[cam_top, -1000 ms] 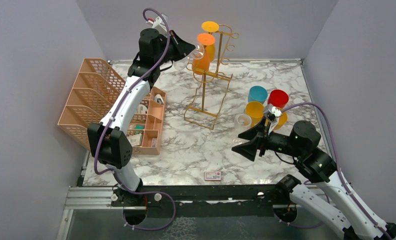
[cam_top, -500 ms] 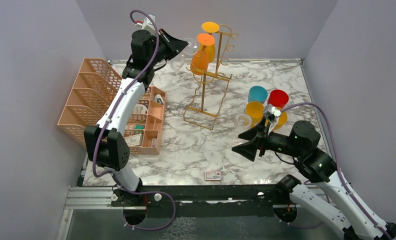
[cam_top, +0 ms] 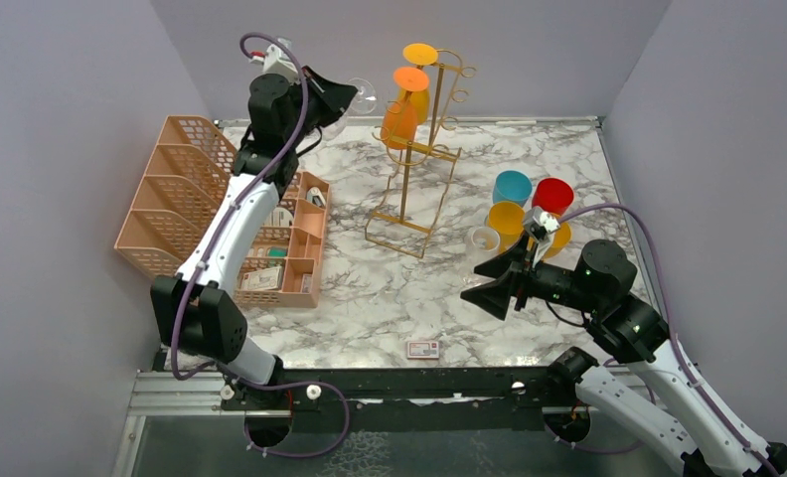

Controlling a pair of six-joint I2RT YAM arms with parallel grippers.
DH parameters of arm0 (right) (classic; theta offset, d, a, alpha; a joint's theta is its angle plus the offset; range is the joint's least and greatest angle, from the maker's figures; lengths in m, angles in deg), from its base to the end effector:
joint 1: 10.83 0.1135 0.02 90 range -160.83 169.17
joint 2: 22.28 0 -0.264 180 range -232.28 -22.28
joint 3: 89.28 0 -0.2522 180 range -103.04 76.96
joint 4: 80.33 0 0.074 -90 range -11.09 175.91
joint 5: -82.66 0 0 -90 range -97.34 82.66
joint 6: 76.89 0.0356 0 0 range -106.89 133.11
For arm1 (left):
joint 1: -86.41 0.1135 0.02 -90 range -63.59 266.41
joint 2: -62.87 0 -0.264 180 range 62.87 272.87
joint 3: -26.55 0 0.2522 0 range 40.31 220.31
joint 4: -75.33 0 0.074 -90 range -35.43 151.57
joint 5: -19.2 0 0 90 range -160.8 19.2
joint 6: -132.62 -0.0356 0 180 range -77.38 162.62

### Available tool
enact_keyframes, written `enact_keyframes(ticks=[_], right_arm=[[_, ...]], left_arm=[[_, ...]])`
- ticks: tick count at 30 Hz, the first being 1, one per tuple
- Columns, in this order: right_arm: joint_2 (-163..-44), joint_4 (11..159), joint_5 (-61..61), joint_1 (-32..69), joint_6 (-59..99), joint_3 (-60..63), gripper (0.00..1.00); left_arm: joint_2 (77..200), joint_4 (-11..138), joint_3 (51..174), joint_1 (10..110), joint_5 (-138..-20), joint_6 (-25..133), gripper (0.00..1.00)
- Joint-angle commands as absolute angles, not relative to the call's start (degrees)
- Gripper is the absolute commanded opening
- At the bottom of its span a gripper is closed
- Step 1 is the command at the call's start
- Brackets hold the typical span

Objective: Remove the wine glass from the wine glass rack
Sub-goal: Pick up the wine glass from the wine rack, then place the wine glass at the center of the board.

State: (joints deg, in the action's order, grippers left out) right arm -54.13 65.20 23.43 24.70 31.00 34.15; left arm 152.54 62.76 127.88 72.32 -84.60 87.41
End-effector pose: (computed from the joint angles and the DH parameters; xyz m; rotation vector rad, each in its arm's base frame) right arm 0.0935 0.0892 0.3406 -0.6929 1.7257 1.1316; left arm 0.3607 -0.0993 0.4267 -0.2495 1.6578 -0.9807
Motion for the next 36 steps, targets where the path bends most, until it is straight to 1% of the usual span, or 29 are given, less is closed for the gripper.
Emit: enact_keyframes(ticks=[1, 5, 8, 12, 14, 18, 22, 29, 33, 36], right_arm=[[-54.3, 64.7, 21.2, 24.8, 30.9, 32.8, 0.74], [-54.8, 64.1, 16.0, 24.8, 32.9, 33.3, 0.74], [-55.2, 63.1, 12.3, 24.8, 34.2, 33.5, 0.74], [-55.3, 63.4, 11.0, 24.8, 36.0, 34.0, 0.74], [-55.3, 64.0, 11.3, 24.8, 36.9, 34.5, 0.74], [-55.0, 65.9, 11.8, 24.8, 40.1, 36.0, 0.74], [-54.2, 69.3, 13.8, 24.8, 44.3, 38.8, 0.74], [-53.3, 74.2, 17.9, 24.7, 48.3, 42.2, 0.74], [-54.0, 77.7, 21.2, 24.8, 50.2, 43.2, 0.70], [-55.8, 79.7, 24.4, 24.8, 51.6, 43.3, 0.67]], left_arm=[[144.4, 67.6, 125.4, 72.5, -74.5, 81.4, 0.00], [137.0, 68.2, 117.6, 72.5, -71.3, 79.3, 0.00], [129.8, 68.6, 107.8, 72.5, -70.9, 79.1, 0.00], [118.9, 68.1, 95.1, 72.4, -71.7, 79.4, 0.00], [114.2, 68.5, 90.6, 72.5, -76.8, 77.8, 0.00], [107.5, 63.7, 85.0, 72.3, -88.4, 76.7, 0.00], [101.5, 61.5, 79.7, 72.2, -97.1, 77.0, 0.00], [96.9, 61.6, 78.3, 71.2, -111.9, 76.3, 0.00], [97.1, 62.0, 76.7, 68.6, -116.4, 75.8, 0.00], [97.3, 63.7, 75.2, 64.4, -115.5, 76.1, 0.00]])
